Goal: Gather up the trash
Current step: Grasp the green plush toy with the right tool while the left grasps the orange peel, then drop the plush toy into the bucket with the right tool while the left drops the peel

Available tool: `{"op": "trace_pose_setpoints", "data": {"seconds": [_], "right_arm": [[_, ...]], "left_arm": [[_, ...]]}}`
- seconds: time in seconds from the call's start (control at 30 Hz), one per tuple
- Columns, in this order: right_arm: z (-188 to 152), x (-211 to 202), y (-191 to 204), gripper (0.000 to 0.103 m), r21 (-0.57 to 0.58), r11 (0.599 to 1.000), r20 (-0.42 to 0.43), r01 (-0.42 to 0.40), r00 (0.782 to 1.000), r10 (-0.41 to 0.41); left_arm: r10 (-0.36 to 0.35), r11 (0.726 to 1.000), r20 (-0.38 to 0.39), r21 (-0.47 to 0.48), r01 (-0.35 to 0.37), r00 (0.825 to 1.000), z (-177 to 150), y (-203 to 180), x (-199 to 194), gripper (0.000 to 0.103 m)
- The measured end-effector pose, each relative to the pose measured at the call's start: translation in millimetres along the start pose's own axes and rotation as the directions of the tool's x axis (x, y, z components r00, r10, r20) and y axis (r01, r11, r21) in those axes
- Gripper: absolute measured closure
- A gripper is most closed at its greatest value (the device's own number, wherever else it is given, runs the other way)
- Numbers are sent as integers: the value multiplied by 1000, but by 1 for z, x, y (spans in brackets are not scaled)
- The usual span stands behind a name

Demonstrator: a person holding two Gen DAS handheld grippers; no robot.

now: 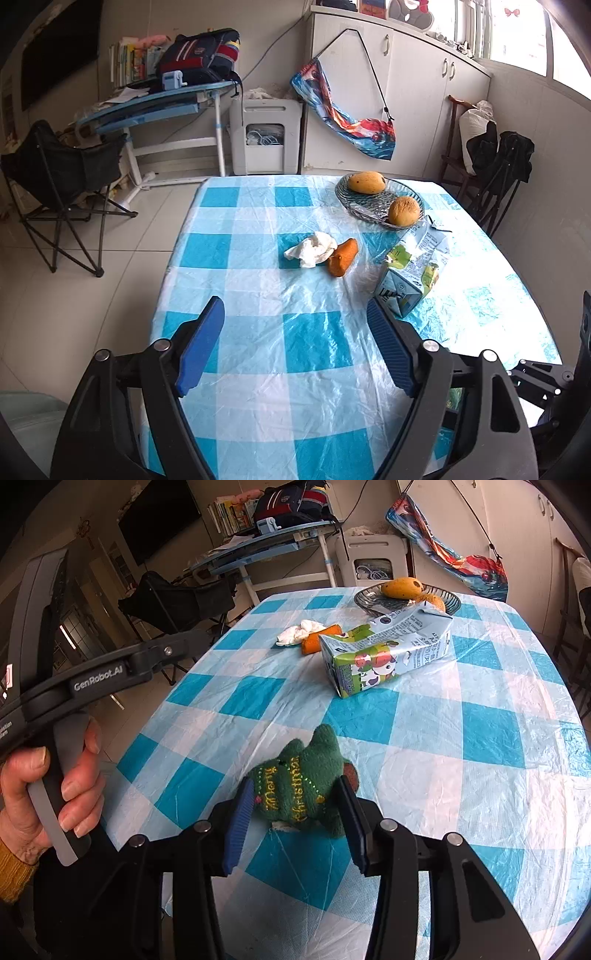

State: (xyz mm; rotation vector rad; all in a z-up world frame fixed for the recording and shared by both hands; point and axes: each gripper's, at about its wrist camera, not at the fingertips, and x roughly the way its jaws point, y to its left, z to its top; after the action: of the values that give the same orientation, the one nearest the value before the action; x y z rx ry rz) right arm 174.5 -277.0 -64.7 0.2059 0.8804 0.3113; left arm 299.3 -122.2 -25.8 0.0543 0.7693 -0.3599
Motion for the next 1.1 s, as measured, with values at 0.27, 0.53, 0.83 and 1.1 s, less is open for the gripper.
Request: {"op": "trace_pose_setpoints", "data": {"seconds": [0.27, 0.53, 0.83, 1.1], "right_arm": [[1, 8, -12, 47, 74, 996, -30, -47, 998, 49], [1, 10, -9, 46, 72, 996, -28, -48, 998, 51], [2, 12, -9, 57, 63, 996, -36, -61, 997, 63], [-1, 5, -10, 80, 68, 994, 0, -88, 996, 88]], "left_arm": [[-167, 978, -181, -159, 139, 969, 13, 0, 103, 53], [-155, 988, -181, -56, 147, 971, 43, -27, 137, 53], [-99, 995, -155, 16, 102, 983, 31, -32, 120, 86], [-75, 995, -142, -71, 65, 987, -19, -1, 42, 88]]}}
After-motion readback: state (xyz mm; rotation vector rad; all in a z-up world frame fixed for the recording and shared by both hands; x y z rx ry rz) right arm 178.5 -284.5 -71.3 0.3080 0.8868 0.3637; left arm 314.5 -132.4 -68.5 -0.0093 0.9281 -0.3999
